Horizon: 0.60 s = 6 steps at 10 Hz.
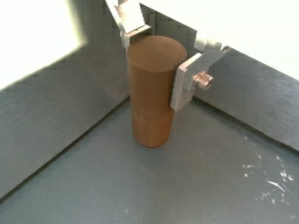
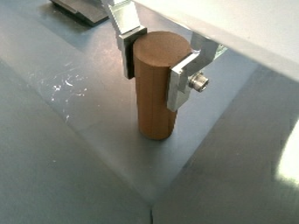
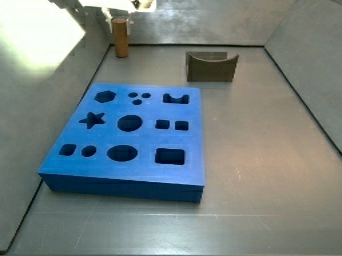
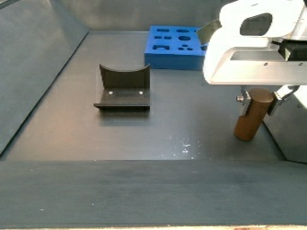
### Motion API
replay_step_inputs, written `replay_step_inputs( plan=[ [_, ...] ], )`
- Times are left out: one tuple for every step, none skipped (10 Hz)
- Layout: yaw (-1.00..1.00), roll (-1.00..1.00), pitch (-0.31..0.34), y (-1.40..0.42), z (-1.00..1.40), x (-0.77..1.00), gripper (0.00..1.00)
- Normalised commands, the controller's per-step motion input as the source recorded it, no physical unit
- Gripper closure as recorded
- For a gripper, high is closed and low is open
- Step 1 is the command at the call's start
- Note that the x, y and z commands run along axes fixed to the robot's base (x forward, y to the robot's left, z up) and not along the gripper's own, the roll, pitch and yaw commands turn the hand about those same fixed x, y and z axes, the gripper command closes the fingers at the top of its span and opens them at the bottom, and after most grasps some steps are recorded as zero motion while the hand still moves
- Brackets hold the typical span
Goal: Pick up the round object. Move to above the board. Insert the round object.
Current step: Pick up the round object, then move to above the board.
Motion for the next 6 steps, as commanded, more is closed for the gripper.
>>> replay_step_inputs(
  plan=[
    [0.0,0.0,0.0,0.0,0.0,0.0,1.0],
    [0.0,0.0,0.0,0.0,0.0,0.0,1.0],
    [0.01,0.19,-0.369,-0.27,1.0,0.32,1.0],
    [-0.03,0.16,-0.301,-0.3,1.0,0.3,1.0],
    [-0.02,0.16,-0.166,-0.28,1.0,0.27,1.0],
    [-0.02,0.17,-0.082,-0.26,1.0,0.26,1.0]
  ],
)
